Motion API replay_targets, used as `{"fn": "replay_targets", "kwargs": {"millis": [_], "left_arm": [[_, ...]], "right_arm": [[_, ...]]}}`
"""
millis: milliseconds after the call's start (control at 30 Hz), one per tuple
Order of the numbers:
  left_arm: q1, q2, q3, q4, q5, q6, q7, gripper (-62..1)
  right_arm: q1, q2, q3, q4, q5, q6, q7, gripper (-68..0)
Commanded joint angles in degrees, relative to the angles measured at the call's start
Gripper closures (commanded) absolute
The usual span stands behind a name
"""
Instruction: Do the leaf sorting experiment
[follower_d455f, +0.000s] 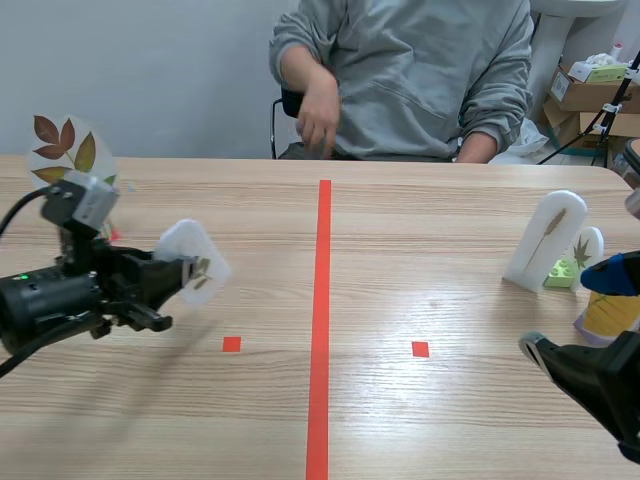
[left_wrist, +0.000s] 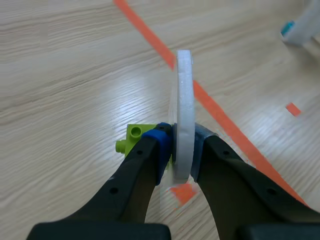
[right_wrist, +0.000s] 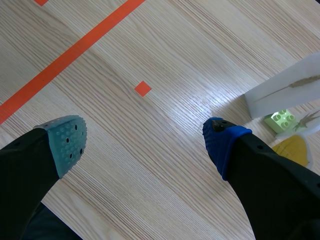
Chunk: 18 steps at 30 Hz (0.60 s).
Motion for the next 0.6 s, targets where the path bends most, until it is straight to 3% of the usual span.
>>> {"fn": "replay_targets", "kwargs": {"millis": [0,133,200,333,567], "left_arm": [[-1.01,0.68,-2.43,-0.31,-0.85,0.94,-1.42,-4.4],[-0.87,1.14,-8.96,-0.63,-0.79,5.68,-1.84,-4.4],[-2.08,1.11,-10.32,-1.66,0.98,7.93,-2.01,-4.4],[-5.70,0.96,-10.47,-6.43,4.39,10.64,-2.64,-4.4],[-11.89,0.96,-10.47,-15.67,7.50,15.65,-4.92,-4.4]], "right_arm": [[0.07,0.63,0.44,0.04,0.22,-0.02,0.81,-47.7],[0.07,0.61,0.44,0.04,0.22,-0.02,0.83,-47.7],[0.09,0.61,0.44,0.04,0.22,-0.02,0.85,-47.7],[0.07,0.61,0.44,0.04,0.22,-0.02,0.81,-47.7],[0.07,0.61,0.44,0.04,0.22,-0.02,0.79,-47.7]]}}
